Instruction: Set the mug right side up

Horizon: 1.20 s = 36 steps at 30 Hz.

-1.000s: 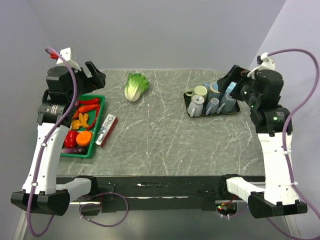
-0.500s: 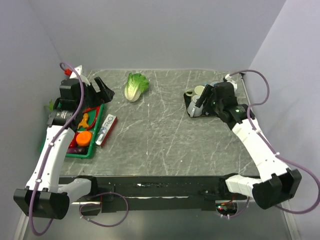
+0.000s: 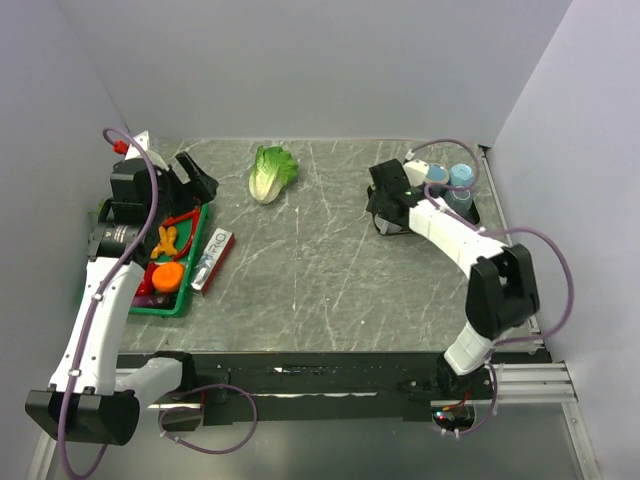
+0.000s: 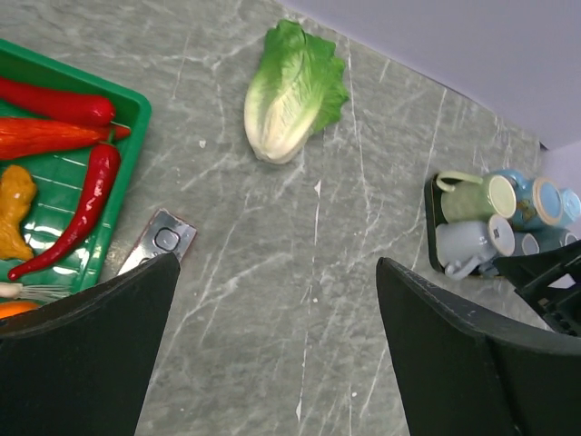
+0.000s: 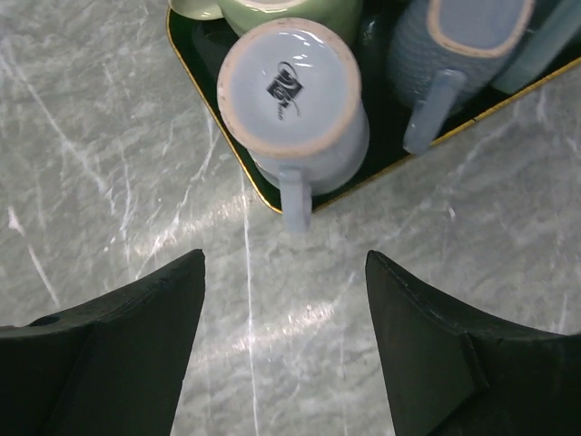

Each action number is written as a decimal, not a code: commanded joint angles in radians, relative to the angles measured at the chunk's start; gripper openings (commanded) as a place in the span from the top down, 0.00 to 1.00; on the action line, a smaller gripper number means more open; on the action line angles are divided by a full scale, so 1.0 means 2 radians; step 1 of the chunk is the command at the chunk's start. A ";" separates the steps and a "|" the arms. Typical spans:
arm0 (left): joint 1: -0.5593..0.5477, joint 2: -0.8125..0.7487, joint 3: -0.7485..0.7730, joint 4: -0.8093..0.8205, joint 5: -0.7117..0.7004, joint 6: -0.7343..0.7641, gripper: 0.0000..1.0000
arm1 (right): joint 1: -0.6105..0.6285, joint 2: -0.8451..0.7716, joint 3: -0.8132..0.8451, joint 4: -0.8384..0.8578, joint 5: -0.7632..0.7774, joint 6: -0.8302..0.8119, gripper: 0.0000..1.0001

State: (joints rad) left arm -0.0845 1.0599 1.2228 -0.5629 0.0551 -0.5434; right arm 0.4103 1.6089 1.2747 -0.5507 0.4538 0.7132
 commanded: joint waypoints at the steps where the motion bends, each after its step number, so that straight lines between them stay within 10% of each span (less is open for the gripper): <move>1: 0.003 -0.007 0.024 0.004 -0.025 -0.005 0.04 | 0.007 0.044 0.057 -0.008 0.058 0.004 0.29; 15: 0.004 0.002 0.024 0.027 -0.005 -0.007 0.04 | 0.006 0.101 0.061 0.002 0.061 -0.006 0.50; 36: 0.009 0.018 0.017 0.028 0.001 -0.017 0.04 | -0.001 0.142 0.057 0.044 0.060 -0.036 0.54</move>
State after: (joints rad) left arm -0.0757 1.1084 1.2327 -0.5362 0.0479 -0.5636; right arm 0.4175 1.8771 1.3701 -0.5121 0.5518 0.6594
